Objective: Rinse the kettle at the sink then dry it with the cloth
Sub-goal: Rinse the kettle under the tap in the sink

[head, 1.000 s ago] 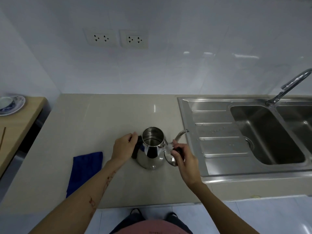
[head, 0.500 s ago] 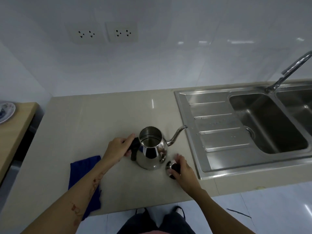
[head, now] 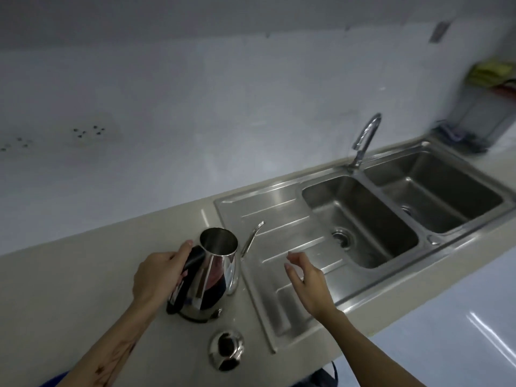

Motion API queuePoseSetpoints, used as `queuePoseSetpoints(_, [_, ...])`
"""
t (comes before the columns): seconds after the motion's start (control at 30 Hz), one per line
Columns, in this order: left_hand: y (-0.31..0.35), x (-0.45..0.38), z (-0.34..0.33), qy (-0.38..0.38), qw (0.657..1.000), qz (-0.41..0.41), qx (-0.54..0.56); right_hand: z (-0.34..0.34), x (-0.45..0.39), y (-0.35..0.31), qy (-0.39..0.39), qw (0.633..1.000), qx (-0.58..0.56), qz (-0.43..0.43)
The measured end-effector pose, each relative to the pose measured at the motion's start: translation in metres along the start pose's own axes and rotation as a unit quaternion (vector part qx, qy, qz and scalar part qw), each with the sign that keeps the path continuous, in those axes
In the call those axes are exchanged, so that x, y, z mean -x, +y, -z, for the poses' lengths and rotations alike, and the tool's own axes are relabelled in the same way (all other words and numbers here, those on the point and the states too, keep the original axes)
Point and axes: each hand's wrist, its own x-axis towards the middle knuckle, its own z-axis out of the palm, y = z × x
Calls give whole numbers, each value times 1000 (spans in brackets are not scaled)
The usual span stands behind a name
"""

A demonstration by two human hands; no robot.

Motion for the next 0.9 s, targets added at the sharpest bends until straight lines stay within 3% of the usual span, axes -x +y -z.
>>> queuePoseSetpoints(0.33, [179,-50,-193,-17,998,-64,14,178,-138,86,55,998,-23,-6])
queuePoseSetpoints(0.6, [256,-99,-328,-47,999,-6,4,274,-266,146,60,996,59,-8])
queuePoseSetpoints(0.73, [278,-124,-372,-69,997,17,0,289,-328,169,6,992,125,-5])
queuePoseSetpoints(0.9, [288,-144,-402,-52,998,44,18,288,-395,190,-106,966,227,57])
